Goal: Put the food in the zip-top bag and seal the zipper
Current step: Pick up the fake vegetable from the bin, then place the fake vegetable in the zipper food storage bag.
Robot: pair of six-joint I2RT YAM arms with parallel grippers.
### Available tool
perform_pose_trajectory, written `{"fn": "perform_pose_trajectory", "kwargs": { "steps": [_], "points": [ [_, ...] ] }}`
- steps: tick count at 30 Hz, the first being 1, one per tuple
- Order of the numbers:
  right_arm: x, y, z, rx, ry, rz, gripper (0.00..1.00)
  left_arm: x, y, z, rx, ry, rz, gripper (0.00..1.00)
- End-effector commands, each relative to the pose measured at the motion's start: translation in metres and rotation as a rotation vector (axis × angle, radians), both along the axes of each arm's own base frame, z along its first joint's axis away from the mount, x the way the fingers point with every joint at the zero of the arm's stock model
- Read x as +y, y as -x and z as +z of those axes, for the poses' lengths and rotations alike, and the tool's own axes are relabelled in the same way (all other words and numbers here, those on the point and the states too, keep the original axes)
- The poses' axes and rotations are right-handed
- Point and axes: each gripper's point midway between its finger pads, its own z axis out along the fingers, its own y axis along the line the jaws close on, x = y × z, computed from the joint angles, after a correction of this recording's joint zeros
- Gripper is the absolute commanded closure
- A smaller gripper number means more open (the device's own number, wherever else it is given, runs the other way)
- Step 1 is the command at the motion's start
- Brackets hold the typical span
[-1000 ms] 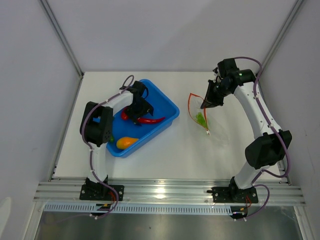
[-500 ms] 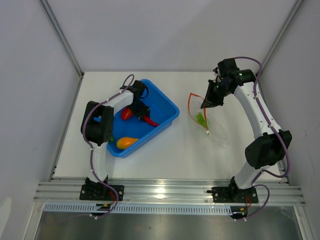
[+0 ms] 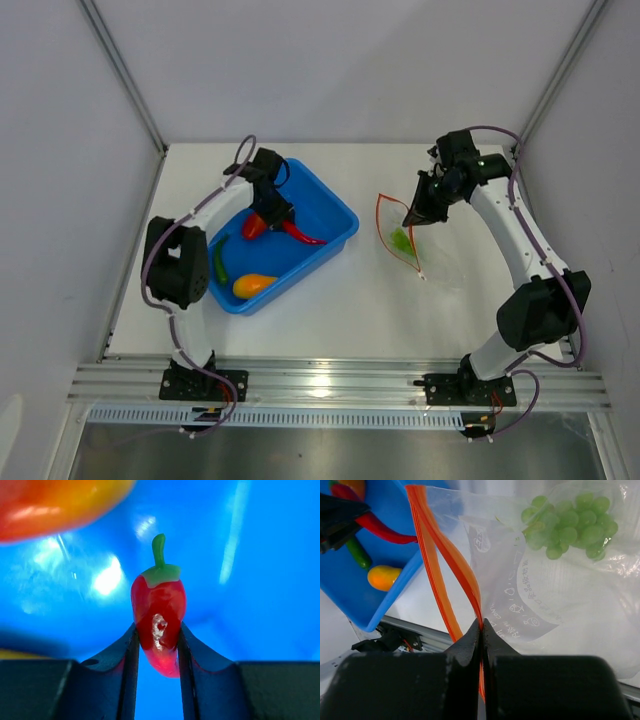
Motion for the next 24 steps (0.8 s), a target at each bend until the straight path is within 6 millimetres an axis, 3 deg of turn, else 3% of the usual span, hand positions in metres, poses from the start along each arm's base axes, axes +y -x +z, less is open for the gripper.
{"fn": "perform_pose_trajectory", "kwargs": {
  "steps": [1, 7, 9, 10, 11, 12, 13, 15, 19, 24],
  "points": [
    [0.006, 0.006, 0.017, -0.098, -0.040, 0.018, 1.00, 0.011, 0.007, 0.089, -0.184, 0.017, -0.041, 0.75],
    [0.011, 0.011, 0.020, -0.136, -0.051, 0.037, 1.00, 0.010, 0.030, 0.157, -0.350, 0.060, -0.136, 0.75],
    [0.016, 0.014, 0.022, -0.145, -0.058, 0.050, 1.00, -0.008, 0.040, 0.192, -0.478, 0.157, -0.247, 0.76],
    [0.017, 0.016, 0.023, -0.148, -0.060, 0.055, 1.00, -0.016, 0.048, 0.190, -0.494, 0.199, -0.295, 0.78],
    [0.020, 0.018, 0.026, -0.160, -0.065, 0.058, 1.00, -0.029, 0.063, 0.217, -0.567, 0.294, -0.366, 0.78],
    [0.024, 0.021, 0.028, -0.164, -0.068, 0.070, 1.00, -0.042, 0.064, 0.237, -0.665, 0.345, -0.417, 0.78],
    [0.025, 0.022, 0.029, -0.168, -0.069, 0.072, 1.00, -0.048, 0.072, 0.235, -0.675, 0.374, -0.450, 0.78],
    [0.029, 0.026, 0.034, -0.182, -0.081, 0.078, 1.00, -0.058, 0.088, 0.258, -0.757, 0.422, -0.523, 0.76],
    [0.037, 0.033, 0.042, -0.191, -0.133, 0.077, 1.00, -0.076, 0.112, 0.276, -0.788, 0.393, -0.613, 0.74],
    [0.047, 0.046, 0.054, -0.178, -0.213, 0.102, 1.00, -0.091, 0.125, 0.278, -0.779, 0.329, -0.646, 0.74]
  ]
}}
